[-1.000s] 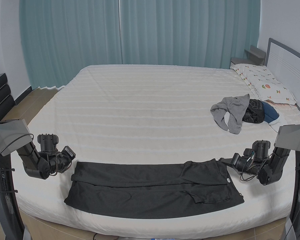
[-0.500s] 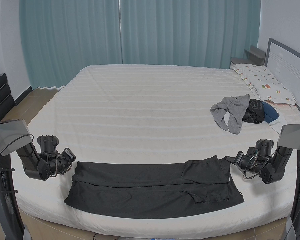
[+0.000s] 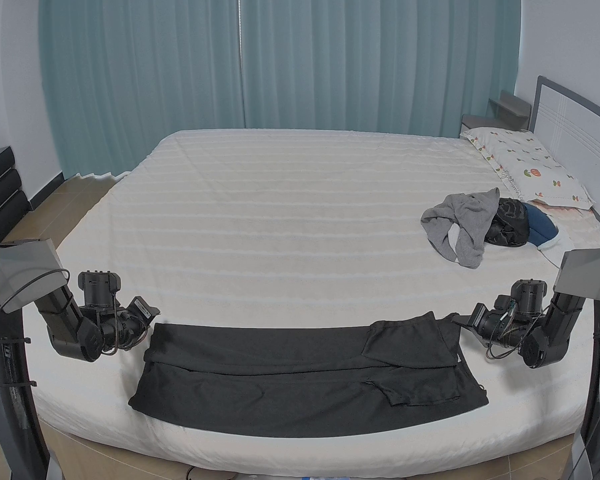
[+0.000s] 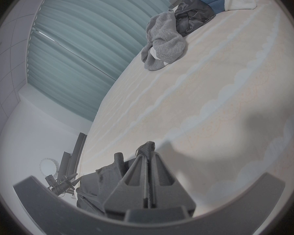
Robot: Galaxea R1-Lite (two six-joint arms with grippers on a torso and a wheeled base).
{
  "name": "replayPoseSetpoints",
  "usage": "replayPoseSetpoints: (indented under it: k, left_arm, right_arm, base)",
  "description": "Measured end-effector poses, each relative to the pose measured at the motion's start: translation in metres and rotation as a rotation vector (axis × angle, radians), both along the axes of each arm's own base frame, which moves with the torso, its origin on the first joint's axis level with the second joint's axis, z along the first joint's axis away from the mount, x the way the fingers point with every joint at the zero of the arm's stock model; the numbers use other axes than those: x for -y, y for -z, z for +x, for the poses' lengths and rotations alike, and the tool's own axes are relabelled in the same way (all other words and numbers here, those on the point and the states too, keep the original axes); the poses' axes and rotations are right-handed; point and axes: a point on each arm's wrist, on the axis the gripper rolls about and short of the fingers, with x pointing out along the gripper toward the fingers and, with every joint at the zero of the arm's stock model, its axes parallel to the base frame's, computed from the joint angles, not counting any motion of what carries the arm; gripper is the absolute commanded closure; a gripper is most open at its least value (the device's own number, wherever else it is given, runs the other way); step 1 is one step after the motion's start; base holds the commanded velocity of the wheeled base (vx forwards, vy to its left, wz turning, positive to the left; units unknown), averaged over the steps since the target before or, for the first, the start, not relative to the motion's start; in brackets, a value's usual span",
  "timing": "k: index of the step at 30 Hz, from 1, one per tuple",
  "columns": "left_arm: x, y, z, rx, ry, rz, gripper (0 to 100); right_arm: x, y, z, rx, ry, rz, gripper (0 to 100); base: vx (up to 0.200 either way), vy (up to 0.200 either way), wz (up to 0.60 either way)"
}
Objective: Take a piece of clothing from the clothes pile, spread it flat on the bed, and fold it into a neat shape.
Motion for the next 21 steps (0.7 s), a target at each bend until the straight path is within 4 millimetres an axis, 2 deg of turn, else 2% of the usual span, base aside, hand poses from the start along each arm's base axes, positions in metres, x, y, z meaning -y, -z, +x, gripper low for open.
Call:
replayPoseSetpoints:
  k: [10,21]
  left_arm:
    - [0.006,0.001,0.007,0.026,0.042,0.037,0]
    - [0.011,0.009,0.005,0.006,0.098,0.094,0]
  right_arm:
    - [-0.002,0.000,0.000,0.001,-0.005,0.000,100]
    - [-0.001,0.000,0.001,0.003,-0.002,0.000,100]
  base:
    - [0.000,0.000,0.00]
    - [0.000,0.000,0.00]
